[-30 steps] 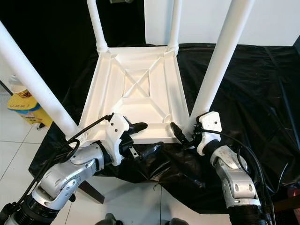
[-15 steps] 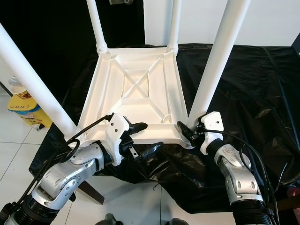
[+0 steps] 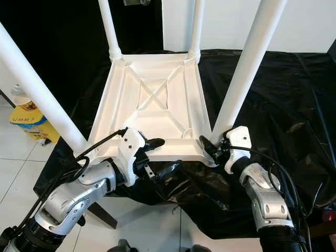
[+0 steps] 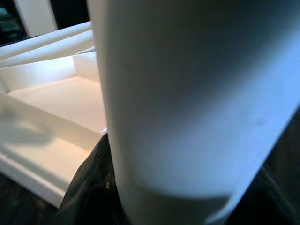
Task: Building children table
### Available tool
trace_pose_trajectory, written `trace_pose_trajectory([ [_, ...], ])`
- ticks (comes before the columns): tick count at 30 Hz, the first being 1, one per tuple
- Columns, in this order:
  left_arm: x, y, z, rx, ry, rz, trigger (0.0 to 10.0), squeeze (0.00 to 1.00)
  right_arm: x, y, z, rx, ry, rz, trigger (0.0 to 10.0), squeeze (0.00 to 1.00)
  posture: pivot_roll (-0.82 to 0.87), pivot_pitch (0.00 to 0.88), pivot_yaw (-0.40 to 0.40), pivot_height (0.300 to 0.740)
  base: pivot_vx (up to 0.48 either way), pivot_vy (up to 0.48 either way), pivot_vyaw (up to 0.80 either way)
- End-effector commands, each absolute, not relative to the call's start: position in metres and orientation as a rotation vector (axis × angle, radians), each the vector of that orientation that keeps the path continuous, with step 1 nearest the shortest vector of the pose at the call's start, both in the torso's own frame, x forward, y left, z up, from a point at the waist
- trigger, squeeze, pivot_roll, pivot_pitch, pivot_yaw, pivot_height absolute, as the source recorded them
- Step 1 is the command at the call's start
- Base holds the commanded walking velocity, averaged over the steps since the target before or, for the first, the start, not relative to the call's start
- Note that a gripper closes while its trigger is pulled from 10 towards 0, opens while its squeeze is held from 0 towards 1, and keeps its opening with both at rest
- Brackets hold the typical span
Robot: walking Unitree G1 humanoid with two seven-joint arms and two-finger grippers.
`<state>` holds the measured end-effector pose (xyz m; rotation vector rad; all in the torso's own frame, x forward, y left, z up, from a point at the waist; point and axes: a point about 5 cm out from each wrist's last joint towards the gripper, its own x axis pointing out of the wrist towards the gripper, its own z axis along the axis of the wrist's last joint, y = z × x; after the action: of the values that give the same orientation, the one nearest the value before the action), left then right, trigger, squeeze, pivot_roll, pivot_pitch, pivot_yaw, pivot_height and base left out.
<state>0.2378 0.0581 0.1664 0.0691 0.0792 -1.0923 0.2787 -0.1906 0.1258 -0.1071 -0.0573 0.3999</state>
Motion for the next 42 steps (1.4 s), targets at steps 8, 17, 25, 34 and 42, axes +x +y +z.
trace_pose_trajectory([
  [8, 0.233, 0.055, 0.164, 0.076, 0.097, -1.198, 10.0, 0.0, 0.277, -0.194, 0.117, -0.109, -0.012, 0.295, 10.0, 0.0, 0.04, 0.051, 0.017, 0.74, 0.0, 0.0, 0.0],
  [17, 0.231, 0.055, 0.164, 0.073, 0.099, -1.199, 10.0, 0.0, 0.272, -0.185, 0.113, -0.063, -0.009, 0.168, 10.0, 0.0, 0.05, 0.057, 0.016, 0.74, 0.0, 0.0, 0.0],
  [25, 0.231, 0.054, 0.163, 0.07, 0.1, -1.2, 10.0, 0.0, 0.268, -0.164, 0.109, -0.007, -0.004, 0.041, 10.0, 0.0, 0.04, 0.06, 0.015, 0.74, 0.0, 0.0, 0.0],
  [34, 0.231, 0.054, 0.164, 0.068, 0.1, -1.201, 10.0, 0.0, 0.264, -0.15, 0.111, 0.029, -0.006, 0.025, 10.0, 0.0, 0.04, 0.063, 0.019, 0.74, 0.0, 0.0, 0.0],
  [42, 0.231, 0.055, 0.164, 0.069, 0.1, -1.2, 10.0, 0.0, 0.265, -0.153, 0.121, 0.048, -0.049, 0.034, 10.0, 1.0, 0.05, 0.069, 0.019, 0.74, 0.0, 0.0, 0.0],
])
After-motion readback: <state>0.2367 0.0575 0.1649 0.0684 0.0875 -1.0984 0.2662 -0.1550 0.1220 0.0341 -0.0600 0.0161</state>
